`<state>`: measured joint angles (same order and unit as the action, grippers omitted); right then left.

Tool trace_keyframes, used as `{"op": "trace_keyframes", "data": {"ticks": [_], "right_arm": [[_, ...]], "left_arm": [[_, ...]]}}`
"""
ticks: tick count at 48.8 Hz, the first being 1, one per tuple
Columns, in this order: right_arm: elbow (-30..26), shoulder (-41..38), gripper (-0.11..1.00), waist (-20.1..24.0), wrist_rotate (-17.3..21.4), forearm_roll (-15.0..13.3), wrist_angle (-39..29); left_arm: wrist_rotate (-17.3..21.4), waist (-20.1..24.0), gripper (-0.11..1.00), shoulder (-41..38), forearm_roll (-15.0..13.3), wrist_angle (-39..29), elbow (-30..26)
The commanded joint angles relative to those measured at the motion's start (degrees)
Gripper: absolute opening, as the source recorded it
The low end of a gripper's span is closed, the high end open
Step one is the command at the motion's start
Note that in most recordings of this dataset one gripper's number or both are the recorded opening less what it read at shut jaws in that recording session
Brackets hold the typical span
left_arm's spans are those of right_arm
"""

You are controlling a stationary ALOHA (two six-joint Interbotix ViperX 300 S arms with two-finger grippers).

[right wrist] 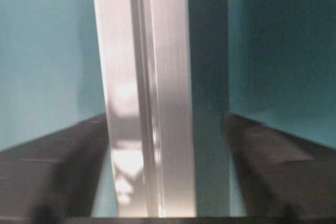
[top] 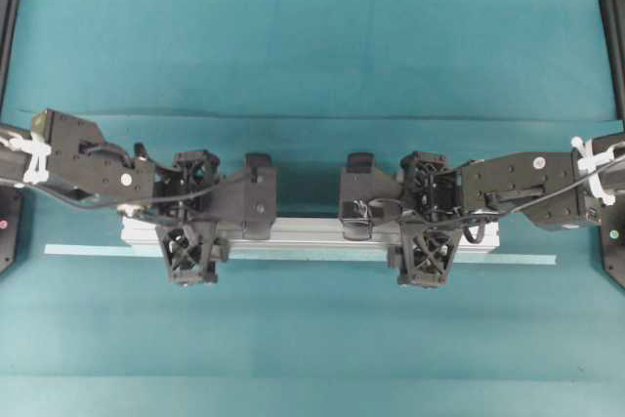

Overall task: Lift the metal rail with both hands.
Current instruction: 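Close both grippers on the silver rail near its ends, then lift the rail upward with both grippers together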

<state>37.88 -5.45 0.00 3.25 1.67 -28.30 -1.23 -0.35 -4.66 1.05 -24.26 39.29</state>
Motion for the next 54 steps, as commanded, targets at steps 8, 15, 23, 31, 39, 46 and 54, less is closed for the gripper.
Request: {"op": "trace_keyframes", "data": {"ticks": [8, 15, 23, 31, 39, 46, 54], "right_arm": [[-0.2, -0.4, 0.39, -0.5, 0.4, 0.2, -0.4], [-0.2, -0.4, 0.39, -0.6, 0.4, 0.2, -0.4], [-0.2, -0.4, 0.39, -0.5, 0.4, 0.2, -0.4], [-0.4, -0.1, 0.39, -0.5, 0.4, 0.4, -0.6], [-1.1, 1.3, 0.39, -0.6, 0.7, 0.4, -1.8], [-2.4, 3.0, 0.39, -0.6, 0.9, 1.5, -5.8], [-3.7, 4.7, 0.39, -0.6, 1.0, 1.8, -9.4]], "left_arm": [[0.0, -0.1, 0.36, 0.8, 0.2, 1.4, 0.7], [0.0, -0.1, 0.36, 0.9, 0.2, 1.5, 0.7], [0.0, -0.1, 0.36, 0.9, 0.2, 2.4, 0.7], [0.0, -0.1, 0.36, 1.1, 0.2, 2.4, 0.5], [-0.6, -0.2, 0.36, 3.1, 0.2, 2.1, 0.4], [-0.6, -0.4, 0.36, 6.6, 0.2, 0.4, 0.0], [-0.5, -0.3, 0.36, 10.3, 0.2, -4.2, -0.8]]}}
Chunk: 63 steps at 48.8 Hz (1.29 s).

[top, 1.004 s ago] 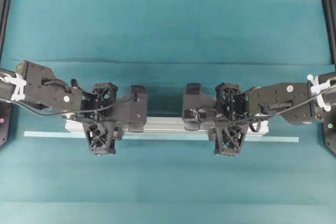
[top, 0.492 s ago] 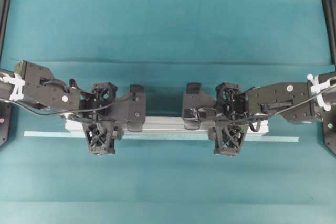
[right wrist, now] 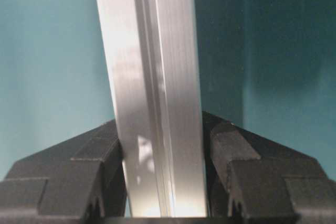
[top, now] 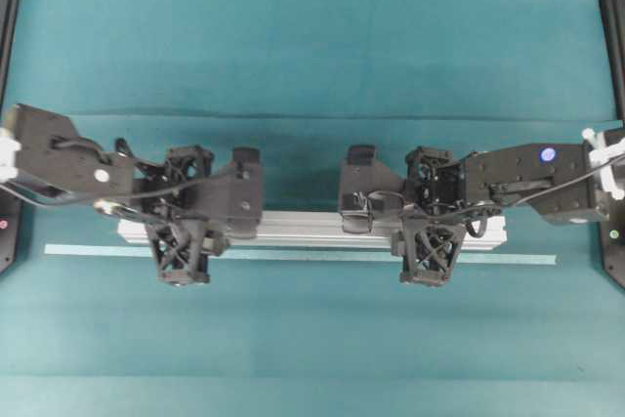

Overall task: Lift the metal rail with both hands.
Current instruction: 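Lift the rail upward with both grippers together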

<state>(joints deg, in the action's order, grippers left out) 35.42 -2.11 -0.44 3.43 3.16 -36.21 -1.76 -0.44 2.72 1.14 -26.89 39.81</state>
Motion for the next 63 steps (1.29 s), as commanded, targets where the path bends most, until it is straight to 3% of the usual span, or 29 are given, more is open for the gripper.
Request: {"op": "trace_keyframes", "data": {"ticks": [1, 48, 63], "right_arm": [[-1.6, 1.7, 0.39, -0.3, 0.8, 0.3, -1.8], [-15.0, 8.3, 0.39, -0.5, 0.9, 0.4, -21.3], [-20.1, 9.8, 0.39, -0.5, 1.0, 0.4, -27.2]], "left_arm": [[0.0, -0.2, 0.36, 3.3, 0.1, -2.1, -1.4], [-0.1, -0.2, 0.36, 10.3, 0.1, -20.0, -12.6], [-0.2, 0.2, 0.36, 13.3, 0.1, -22.6, -14.9]]}}
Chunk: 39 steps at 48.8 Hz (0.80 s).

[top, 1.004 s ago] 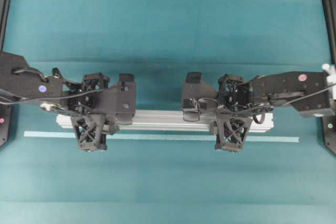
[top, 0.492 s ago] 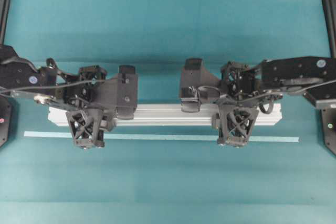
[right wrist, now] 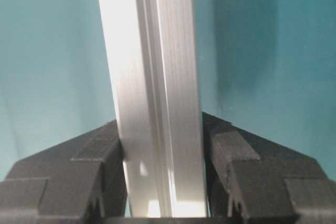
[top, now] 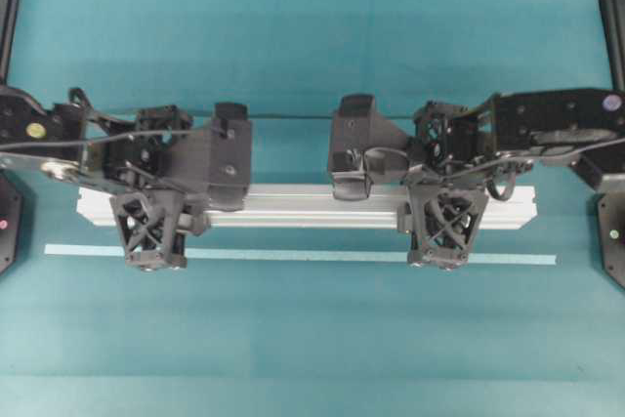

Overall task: Lift the metal rail with both hands.
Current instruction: 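Lift the rail upward with both grippers together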

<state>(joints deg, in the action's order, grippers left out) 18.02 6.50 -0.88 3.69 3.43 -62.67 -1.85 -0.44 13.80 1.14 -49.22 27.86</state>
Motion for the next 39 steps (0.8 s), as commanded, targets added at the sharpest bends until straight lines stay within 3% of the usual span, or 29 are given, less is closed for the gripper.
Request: {"op": "trace_keyframes", "data": {"ticks": [1, 39], "right_arm": [[-3.1, 1.3, 0.39, -0.1, 0.7, 0.1, -1.1], [-20.3, 3.3, 0.39, -0.1, 4.5, 0.2, -16.2]], "left_arm": [[-0.1, 0.3, 0.36, 2.3, 0.1, -0.5, -3.3], [-0.3, 2.2, 0.36, 3.3, 0.1, -17.2, -21.8]]}}
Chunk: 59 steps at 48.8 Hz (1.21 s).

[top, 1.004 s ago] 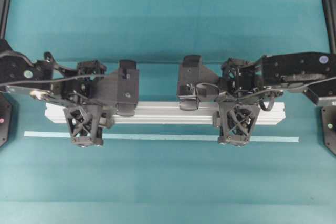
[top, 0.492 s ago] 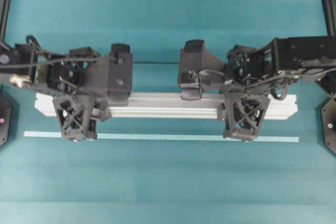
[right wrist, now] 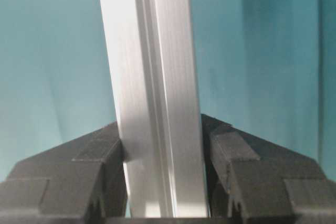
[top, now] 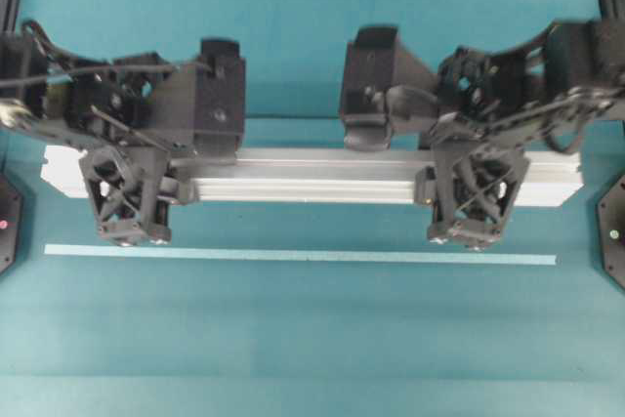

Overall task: Lift the metal rail with both hands.
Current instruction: 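Lift the rail upward with both grippers together, then hold the rail raised with both grippers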

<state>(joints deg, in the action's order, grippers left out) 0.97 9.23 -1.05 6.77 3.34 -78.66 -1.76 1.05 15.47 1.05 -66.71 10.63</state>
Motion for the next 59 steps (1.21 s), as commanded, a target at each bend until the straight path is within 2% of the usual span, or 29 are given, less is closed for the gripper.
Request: {"op": "trace_keyframes", "data": {"ticks": [1, 25, 59], "right_arm": [[-3.5, 0.6, 0.39, 0.1, 1.4, 0.2, -0.5], [-10.7, 0.6, 0.39, 0.2, 1.5, 0.2, -7.3], [-10.3, 0.5, 0.39, -0.4, 1.4, -0.4, -7.6]], "left_arm": [[-0.4, 0.7, 0.36, 1.7, 0.2, 0.1, -5.0], [-0.2, 1.8, 0.36, 1.7, 0.2, -4.0, -12.8], [0.0, 1.8, 0.36, 1.4, 0.2, -5.1, -13.5]]}}
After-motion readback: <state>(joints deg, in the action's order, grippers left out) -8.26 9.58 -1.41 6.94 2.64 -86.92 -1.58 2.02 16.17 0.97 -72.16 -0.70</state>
